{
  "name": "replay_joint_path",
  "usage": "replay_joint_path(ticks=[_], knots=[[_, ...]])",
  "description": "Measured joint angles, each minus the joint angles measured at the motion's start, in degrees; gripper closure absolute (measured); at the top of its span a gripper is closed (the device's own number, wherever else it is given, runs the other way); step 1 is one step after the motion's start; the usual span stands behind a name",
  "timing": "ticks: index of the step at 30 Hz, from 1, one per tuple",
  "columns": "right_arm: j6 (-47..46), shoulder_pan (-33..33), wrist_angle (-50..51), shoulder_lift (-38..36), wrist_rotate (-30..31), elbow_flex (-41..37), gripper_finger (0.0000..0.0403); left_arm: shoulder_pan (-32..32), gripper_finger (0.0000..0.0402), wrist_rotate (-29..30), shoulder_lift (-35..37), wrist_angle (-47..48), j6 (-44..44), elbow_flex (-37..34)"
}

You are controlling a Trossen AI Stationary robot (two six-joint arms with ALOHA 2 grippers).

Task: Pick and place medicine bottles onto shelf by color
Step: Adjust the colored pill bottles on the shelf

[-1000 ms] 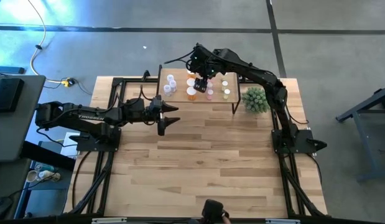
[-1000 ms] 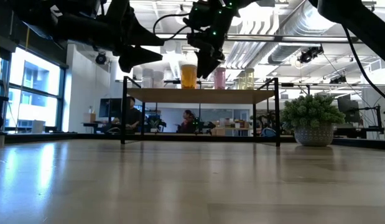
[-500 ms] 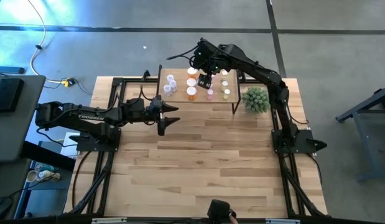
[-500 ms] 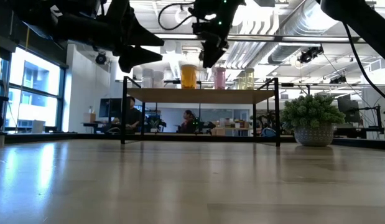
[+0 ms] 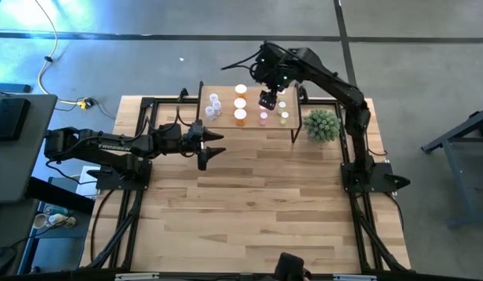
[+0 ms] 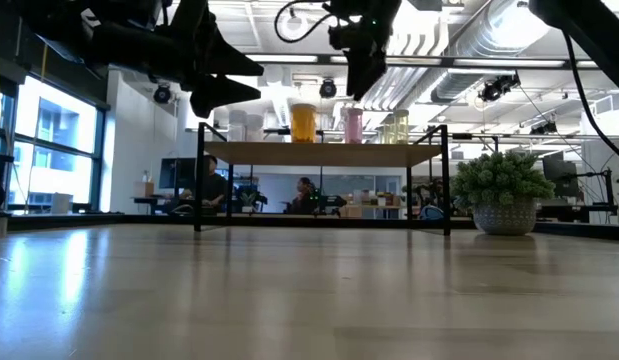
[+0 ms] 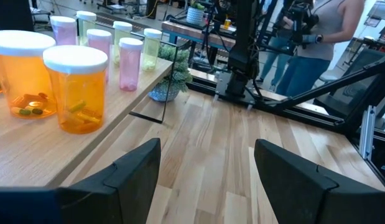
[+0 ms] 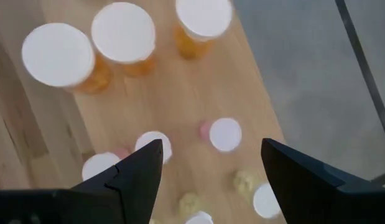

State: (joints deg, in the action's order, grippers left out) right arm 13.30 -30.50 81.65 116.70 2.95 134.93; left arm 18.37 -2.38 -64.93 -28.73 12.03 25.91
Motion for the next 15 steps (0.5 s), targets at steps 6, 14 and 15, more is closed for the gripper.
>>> replay_joint_path(ticks=[6, 14, 15], knots=[[-1.2, -0.2, 2.0, 0.1, 0.0, -0.5, 0.0139, 0.0, 0.0151, 0.0, 0.0, 0.3, 0.0, 0.0], [-3.5, -0.2, 5.1, -0.1, 3.8, -0.5, 0.0139, 0.0, 0.0151, 0.0, 0.0, 0.7, 0.0, 0.0], [-4.0, -0.3, 4.5, -0.1, 6.3, -0.5, 0.0139, 0.0, 0.0151, 0.0, 0.0, 0.7, 0.0, 0.0]])
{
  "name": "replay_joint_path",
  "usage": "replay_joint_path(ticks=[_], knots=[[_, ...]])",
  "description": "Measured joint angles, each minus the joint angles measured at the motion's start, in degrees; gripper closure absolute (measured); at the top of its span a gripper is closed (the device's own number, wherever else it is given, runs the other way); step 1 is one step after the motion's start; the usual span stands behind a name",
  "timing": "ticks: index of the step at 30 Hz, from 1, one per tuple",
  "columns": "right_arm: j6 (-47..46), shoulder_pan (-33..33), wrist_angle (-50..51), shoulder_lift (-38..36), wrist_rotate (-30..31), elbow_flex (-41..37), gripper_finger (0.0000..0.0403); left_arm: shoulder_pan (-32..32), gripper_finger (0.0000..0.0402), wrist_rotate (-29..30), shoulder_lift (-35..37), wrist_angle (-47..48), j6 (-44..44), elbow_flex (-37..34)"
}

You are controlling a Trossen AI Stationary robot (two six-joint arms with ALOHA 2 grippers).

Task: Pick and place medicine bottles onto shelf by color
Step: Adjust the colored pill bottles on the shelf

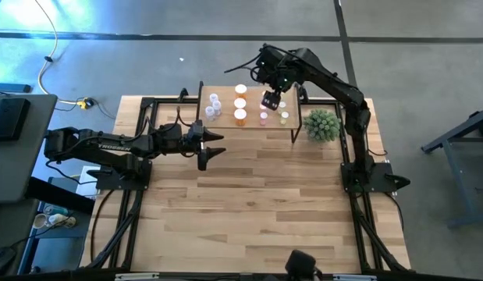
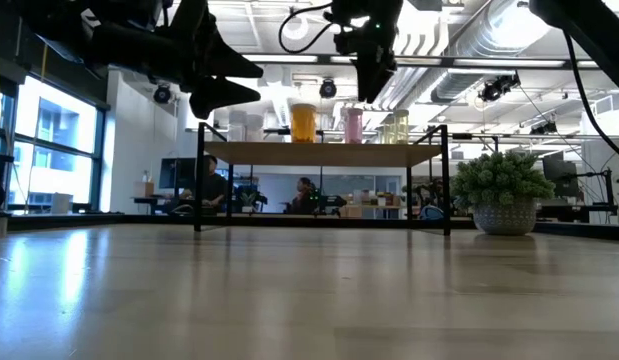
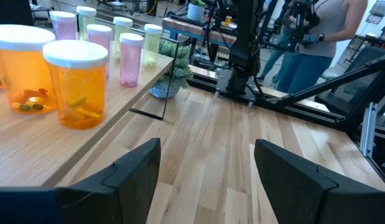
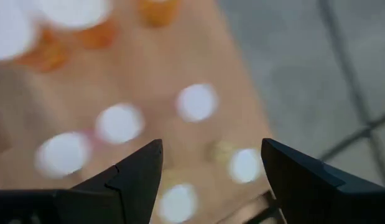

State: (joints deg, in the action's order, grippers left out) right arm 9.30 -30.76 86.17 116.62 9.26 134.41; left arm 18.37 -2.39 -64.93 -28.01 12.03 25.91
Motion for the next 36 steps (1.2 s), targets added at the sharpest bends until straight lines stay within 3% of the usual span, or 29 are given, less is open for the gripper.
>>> replay_joint_path(ticks=[4, 13, 26, 36], knots=[[-0.3, -0.4, -4.5, 0.1, 6.9, 0.0, 0.0139, 0.0, 0.0151, 0.0, 0.0, 0.0, 0.0, 0.0], [-0.3, -1.7, -7.7, 0.8, 10.3, -5.6, 0.0139, 0.0, 0.0151, 0.0, 0.0, 0.0, 1.4, 0.0], [-0.4, -1.9, -10.5, 0.9, 10.7, -11.7, 0.0139, 0.0, 0.0151, 0.0, 0.0, -0.1, 1.3, 0.0], [-1.3, -1.9, -11.7, 0.9, 10.5, -11.7, 0.0139, 0.0, 0.0151, 0.0, 0.0, -0.1, 1.3, 0.0]])
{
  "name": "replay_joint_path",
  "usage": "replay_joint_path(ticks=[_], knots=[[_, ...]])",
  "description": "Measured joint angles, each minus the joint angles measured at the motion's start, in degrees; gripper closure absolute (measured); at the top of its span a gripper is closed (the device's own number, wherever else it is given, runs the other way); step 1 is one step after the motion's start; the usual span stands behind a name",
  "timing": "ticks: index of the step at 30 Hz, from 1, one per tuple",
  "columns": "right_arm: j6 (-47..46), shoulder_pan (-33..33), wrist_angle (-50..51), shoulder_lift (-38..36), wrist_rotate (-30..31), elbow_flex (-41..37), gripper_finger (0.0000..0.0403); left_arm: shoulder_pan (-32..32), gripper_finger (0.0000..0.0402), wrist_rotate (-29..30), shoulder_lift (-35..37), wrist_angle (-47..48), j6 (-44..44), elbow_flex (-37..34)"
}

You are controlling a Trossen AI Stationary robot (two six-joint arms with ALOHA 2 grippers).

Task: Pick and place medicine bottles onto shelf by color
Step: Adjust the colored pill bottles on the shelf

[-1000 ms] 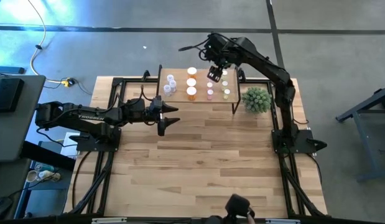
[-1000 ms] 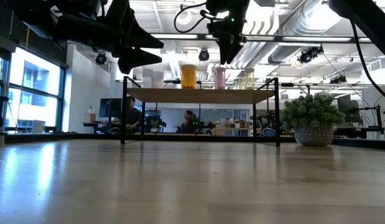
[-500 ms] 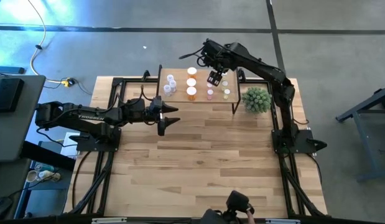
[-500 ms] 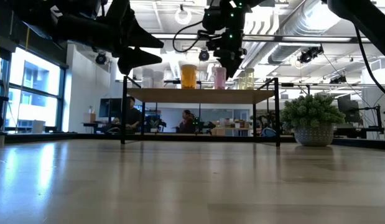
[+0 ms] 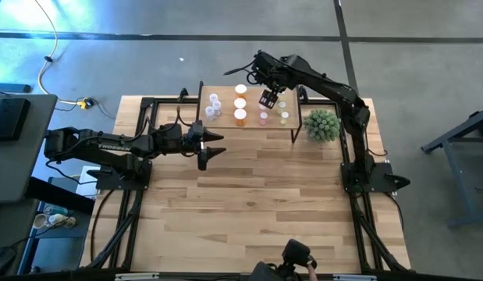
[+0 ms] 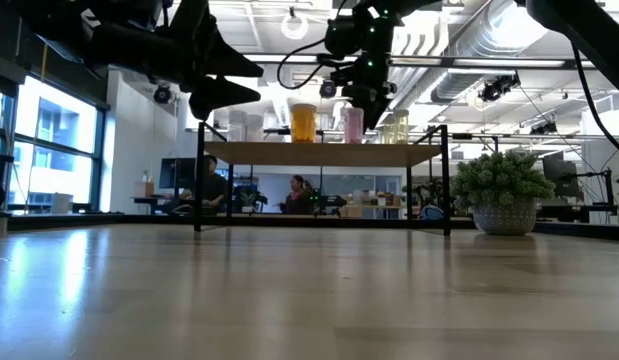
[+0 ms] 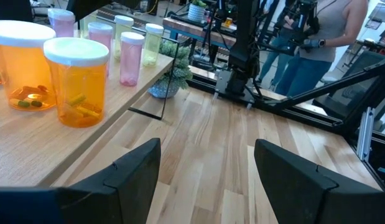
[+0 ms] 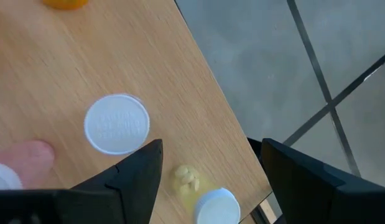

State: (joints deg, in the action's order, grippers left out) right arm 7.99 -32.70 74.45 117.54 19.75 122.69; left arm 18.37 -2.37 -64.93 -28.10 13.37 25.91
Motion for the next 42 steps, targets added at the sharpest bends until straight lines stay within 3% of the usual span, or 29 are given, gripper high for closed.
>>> replay_joint_path(ticks=[24, 42], knots=[[1.5, -0.1, 1.4, -2.5, -0.8, 1.8, 0.0139, 0.0, 0.0151, 0.0, 0.0, 0.0, 0.0, 0.0], [3.7, 3.3, 11.3, -3.7, -3.1, 1.7, 0.0139, 0.0, 0.0151, 0.0, 0.0, 0.0, 0.0, 0.0]])
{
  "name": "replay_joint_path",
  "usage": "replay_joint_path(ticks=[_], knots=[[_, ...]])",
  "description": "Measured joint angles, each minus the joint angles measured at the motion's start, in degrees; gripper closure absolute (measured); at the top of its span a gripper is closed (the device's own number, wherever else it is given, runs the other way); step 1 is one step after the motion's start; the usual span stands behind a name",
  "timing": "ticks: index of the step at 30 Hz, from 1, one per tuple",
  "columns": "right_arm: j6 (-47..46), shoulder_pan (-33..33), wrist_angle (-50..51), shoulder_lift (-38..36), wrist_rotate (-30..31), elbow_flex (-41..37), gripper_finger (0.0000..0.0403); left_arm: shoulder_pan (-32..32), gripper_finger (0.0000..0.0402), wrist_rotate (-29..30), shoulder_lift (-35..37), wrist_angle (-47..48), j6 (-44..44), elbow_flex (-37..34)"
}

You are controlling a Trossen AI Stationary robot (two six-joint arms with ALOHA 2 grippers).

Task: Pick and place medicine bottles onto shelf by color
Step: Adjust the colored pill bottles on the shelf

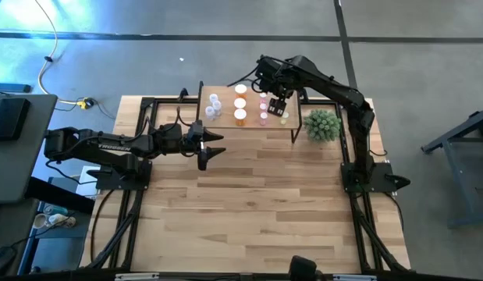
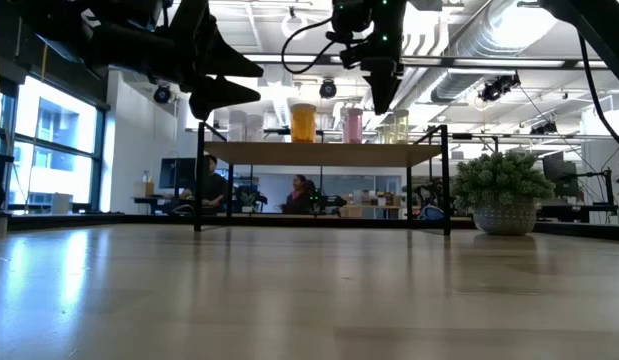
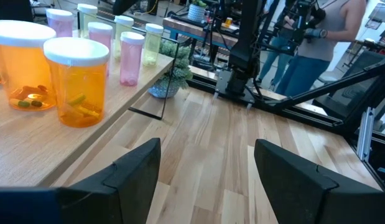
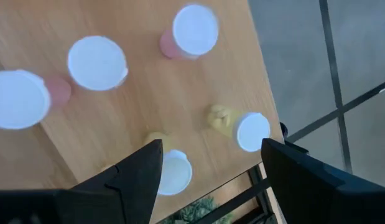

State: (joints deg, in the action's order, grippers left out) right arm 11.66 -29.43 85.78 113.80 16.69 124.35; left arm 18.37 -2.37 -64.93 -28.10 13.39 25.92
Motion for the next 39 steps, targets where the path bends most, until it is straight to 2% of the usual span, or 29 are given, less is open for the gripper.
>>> replay_joint_path(ticks=[23, 29, 39], knots=[[-3.0, 2.4, -0.4, 1.1, -0.6, 0.0, 0.0139, 0.0, 0.0151, 0.0, 0.0, 0.0, 1.4, 0.0], [-4.0, 2.6, -0.5, 1.3, 3.3, 0.0, 0.0139, 0.0, 0.0151, 0.0, 0.0, 0.0, 1.5, 0.0], [-5.8, 2.4, 1.4, 1.3, 3.9, 0.0, 0.0139, 0.0, 0.0151, 0.0, 0.0, 0.0, 1.7, 0.0]])
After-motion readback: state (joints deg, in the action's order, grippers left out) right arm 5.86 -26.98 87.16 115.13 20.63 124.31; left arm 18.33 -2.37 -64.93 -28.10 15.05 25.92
